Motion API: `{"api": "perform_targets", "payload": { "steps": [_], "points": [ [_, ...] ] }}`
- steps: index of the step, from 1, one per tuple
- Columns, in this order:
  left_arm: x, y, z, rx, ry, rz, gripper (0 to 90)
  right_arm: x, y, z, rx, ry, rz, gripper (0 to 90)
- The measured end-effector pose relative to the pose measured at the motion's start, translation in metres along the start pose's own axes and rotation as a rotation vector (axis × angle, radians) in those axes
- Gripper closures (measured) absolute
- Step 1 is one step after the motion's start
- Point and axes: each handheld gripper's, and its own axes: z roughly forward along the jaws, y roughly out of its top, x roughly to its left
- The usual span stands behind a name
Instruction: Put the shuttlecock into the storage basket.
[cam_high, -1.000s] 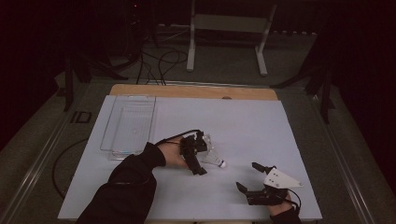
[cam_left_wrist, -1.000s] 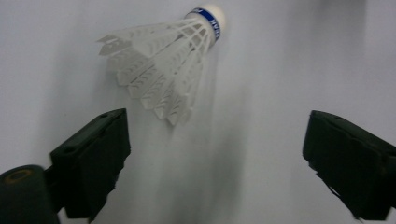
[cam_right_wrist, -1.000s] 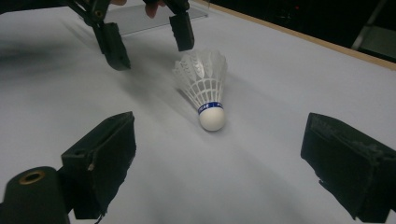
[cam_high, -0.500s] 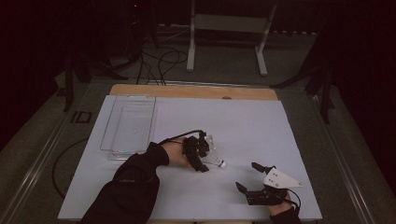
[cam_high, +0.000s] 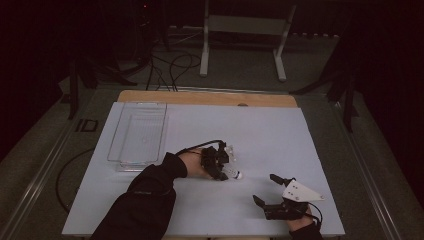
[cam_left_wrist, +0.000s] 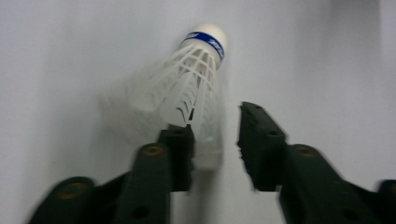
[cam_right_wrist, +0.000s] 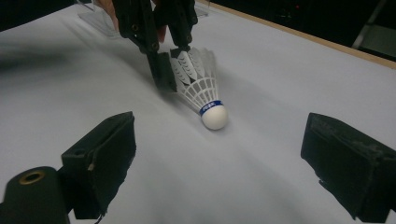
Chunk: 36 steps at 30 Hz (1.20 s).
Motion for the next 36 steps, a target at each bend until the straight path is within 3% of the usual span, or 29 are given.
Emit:
{"api": "perform_targets", "payload": {
  "steps": [2, 5, 15, 36],
  "points": [
    [0.000, 0.001, 0.000, -0.003, -0.006, -0.014, 74.0, 0.000, 0.000, 0.000, -0.001, 0.000, -0.001, 10.3],
    [-0.002, 0.002, 0.001, 0.010, -0.019, 0.017, 88.1, 0.000, 0.000, 0.000, 0.002, 0.001, -0.003, 10.3],
    [-0.008, 0.010, -0.007, 0.008, -0.026, 0.035, 90.0, 0.000, 0.000, 0.000, 0.002, -0.001, -0.002, 10.3],
    [-0.013, 0.003, -0.045, 0.000, -0.001, 0.049, 90.0, 0.000, 0.000, 0.001, 0.006, -0.002, -0.001, 10.3]
  ]
}}
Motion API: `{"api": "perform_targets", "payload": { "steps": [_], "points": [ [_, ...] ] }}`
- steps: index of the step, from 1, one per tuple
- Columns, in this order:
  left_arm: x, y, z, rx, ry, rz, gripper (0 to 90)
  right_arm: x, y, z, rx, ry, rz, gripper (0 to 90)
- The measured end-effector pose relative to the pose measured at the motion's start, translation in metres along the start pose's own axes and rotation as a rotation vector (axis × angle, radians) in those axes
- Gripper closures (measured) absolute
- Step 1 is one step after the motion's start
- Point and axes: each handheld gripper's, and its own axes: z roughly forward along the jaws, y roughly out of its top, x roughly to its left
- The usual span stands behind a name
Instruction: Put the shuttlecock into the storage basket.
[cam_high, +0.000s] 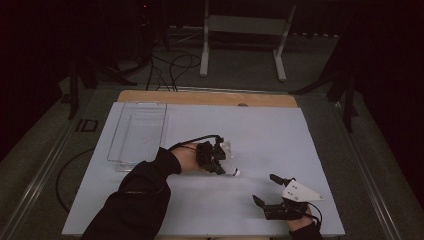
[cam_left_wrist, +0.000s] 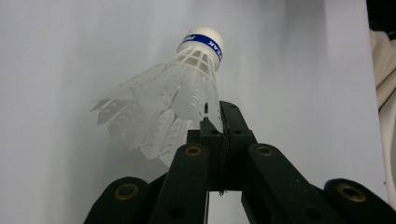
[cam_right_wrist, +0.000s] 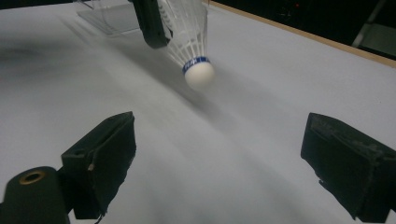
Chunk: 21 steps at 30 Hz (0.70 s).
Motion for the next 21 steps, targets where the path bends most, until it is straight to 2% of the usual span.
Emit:
{"api": "perform_targets", "payload": {
  "steps": [8, 15, 21],
  "points": [
    [-0.002, -0.001, -0.011, 0.038, 0.006, 0.009, 90.0, 0.000, 0.000, 0.000, 0.000, 0.001, 0.001, 10.3],
    [-0.004, -0.004, -0.017, 0.020, -0.008, 0.028, 90.0, 0.000, -0.001, 0.002, 0.000, 0.001, 0.005, 10.3],
    [-0.004, -0.005, -0.024, 0.034, -0.012, 0.031, 90.0, -0.001, -0.001, 0.002, 0.001, -0.002, 0.008, 10.3]
  ]
}}
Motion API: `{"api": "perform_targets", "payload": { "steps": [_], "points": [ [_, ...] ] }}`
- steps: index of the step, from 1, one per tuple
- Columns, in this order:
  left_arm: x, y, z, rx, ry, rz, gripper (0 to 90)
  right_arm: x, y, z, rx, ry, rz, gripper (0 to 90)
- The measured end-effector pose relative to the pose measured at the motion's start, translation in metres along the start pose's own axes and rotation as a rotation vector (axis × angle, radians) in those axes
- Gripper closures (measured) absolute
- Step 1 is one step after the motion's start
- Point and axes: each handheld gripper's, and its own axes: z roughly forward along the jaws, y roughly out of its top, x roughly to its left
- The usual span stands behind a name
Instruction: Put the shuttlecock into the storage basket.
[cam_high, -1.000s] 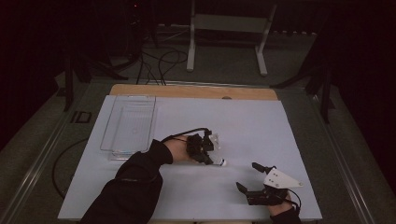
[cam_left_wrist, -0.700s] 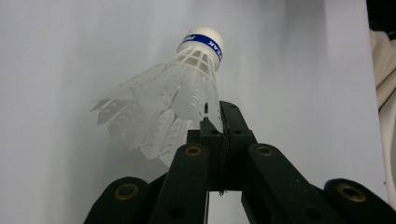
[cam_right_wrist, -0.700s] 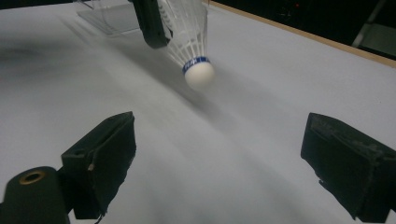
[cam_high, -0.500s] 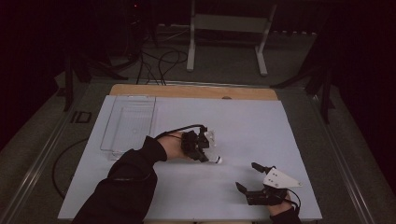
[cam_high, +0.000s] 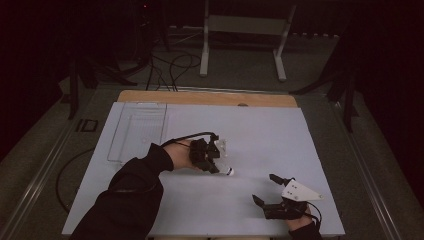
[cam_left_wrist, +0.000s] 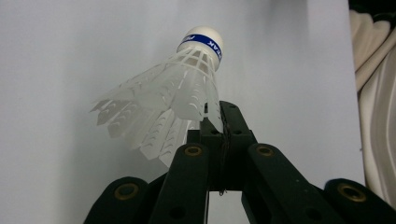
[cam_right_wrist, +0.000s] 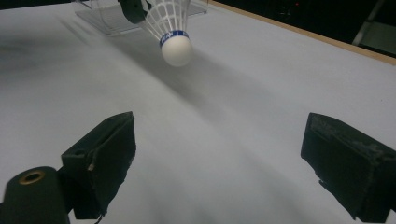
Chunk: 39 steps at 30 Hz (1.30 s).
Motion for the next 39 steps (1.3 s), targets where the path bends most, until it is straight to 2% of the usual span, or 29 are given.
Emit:
{"api": "perform_targets", "payload": {
  "steps": [13, 39],
  "points": [
    [-0.003, -0.008, -0.022, -0.005, 0.012, -0.018, 90.0, 0.000, 0.000, 0.000, 0.002, 0.001, -0.001, 10.3],
    [-0.007, -0.036, -0.063, 0.002, 0.087, -0.066, 90.0, 0.001, 0.001, 0.000, -0.001, -0.003, -0.002, 10.3]
  ]
}}
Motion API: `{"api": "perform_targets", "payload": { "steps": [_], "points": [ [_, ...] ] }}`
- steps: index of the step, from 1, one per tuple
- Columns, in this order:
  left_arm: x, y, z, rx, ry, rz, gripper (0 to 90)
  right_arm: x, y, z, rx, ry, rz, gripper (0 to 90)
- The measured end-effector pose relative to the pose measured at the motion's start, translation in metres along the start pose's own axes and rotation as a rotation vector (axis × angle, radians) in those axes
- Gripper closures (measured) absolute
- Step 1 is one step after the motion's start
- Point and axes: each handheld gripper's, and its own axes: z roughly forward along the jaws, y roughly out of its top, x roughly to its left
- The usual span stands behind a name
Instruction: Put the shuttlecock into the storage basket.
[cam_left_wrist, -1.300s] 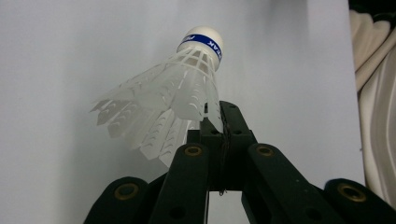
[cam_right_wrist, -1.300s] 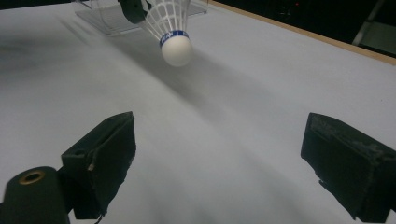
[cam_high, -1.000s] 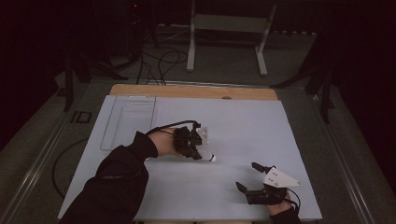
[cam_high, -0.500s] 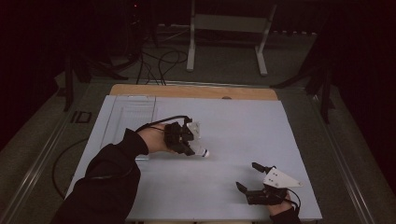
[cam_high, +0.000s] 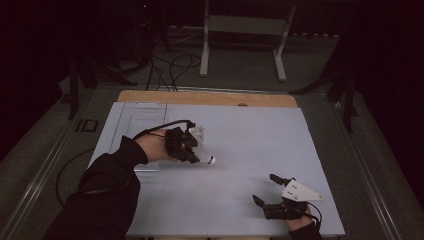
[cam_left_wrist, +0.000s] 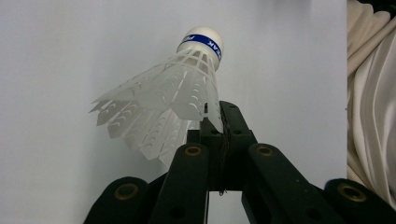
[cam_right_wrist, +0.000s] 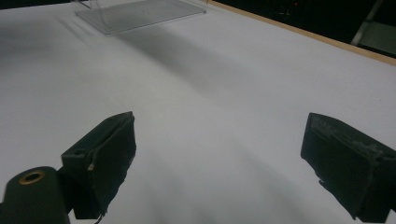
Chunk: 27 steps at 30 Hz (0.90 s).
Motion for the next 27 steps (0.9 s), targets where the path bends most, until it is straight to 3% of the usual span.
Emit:
{"api": "perform_targets", "payload": {
  "steps": [27],
  "points": [
    [0.001, -0.040, -0.032, -0.007, 0.064, -0.078, 90.0, 0.001, 0.000, 0.001, 0.003, -0.001, -0.001, 10.3]
  ]
}}
